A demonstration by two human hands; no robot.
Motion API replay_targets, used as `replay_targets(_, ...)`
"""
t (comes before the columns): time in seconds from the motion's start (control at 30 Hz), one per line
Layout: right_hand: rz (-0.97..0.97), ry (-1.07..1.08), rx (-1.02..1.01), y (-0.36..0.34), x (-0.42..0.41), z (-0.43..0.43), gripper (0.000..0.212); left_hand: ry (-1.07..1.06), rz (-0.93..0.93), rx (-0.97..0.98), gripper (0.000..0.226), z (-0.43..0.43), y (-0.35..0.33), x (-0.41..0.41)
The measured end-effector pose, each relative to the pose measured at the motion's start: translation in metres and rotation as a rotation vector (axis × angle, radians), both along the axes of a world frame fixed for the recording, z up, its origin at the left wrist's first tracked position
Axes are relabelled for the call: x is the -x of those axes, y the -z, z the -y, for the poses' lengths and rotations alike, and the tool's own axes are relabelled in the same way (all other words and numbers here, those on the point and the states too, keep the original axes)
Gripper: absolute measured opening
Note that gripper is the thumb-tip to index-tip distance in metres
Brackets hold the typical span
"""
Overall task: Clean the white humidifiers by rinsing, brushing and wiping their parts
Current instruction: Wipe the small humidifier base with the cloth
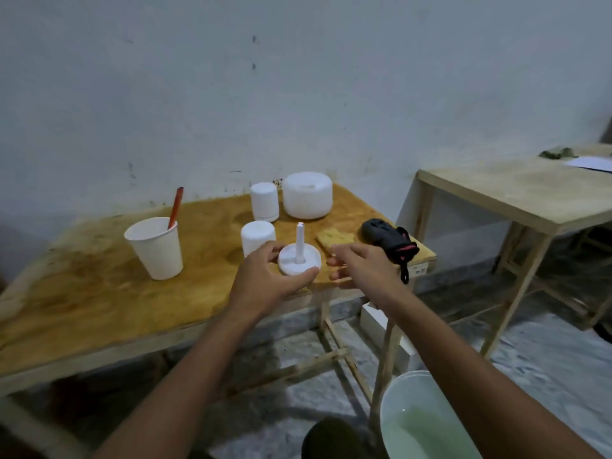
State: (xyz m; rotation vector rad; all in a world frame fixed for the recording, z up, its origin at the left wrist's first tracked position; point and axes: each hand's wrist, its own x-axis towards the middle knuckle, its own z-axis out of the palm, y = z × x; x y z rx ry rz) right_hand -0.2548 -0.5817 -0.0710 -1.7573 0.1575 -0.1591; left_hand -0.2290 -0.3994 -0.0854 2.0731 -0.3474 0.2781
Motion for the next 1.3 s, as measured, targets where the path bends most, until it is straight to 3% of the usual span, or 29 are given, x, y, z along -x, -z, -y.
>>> replay_targets(0.13,0.063,0.067,0.519,0.007,-0.047,-0.004,0.038,-0.096,-0.034,-0.043,0.060,-0.030,0.012,-0.012)
replay_targets(0.33,-0.191,0.057,1.102,0.022,-0.103,-0.010,0.058,-0.179,-0.076,-0.142,0.066,-0.051,0.030,-0.021)
replay_targets(0.43,-0.272,0.050,1.162,0.023,-0.112,-0.014,0.047,-0.226,-0.072,-0.248,0.063,-0.056,0.036,-0.028)
replay_targets(0.57,-0.198,0.101,1.285,0.025,-0.115,-0.012,0.030,-0.243,-0.114,-0.321,0.066,-0.058,0.035,-0.032)
replay_targets(0.63,-0.124,0.089,1.191,0.026,-0.119,-0.001,0.033,-0.225,-0.144,-0.359,0.070,-0.058,0.033,-0.033)
replay_targets(0.73,-0.011,0.000,0.874,0.015,-0.113,0.003,0.041,-0.182,-0.179,-0.454,0.076,-0.063,0.028,-0.037)
replay_targets(0.83,0.155,-0.100,0.826,0.002,-0.095,-0.017,0.037,-0.129,-0.188,-0.482,0.078,-0.068,0.026,-0.039)
replay_targets(0.93,0.233,-0.260,0.886,-0.002,-0.077,-0.043,0.036,-0.109,-0.190,-0.449,0.076,-0.070,0.027,-0.037)
replay_targets(1.1,0.365,-0.441,1.163,0.010,-0.073,-0.076,0.032,-0.075,-0.182,-0.433,0.074,-0.073,0.029,-0.038)
replay_targets(1.3,0.318,-0.556,1.349,0.005,-0.067,-0.074,0.039,-0.061,-0.166,-0.413,0.074,-0.075,0.031,-0.039)
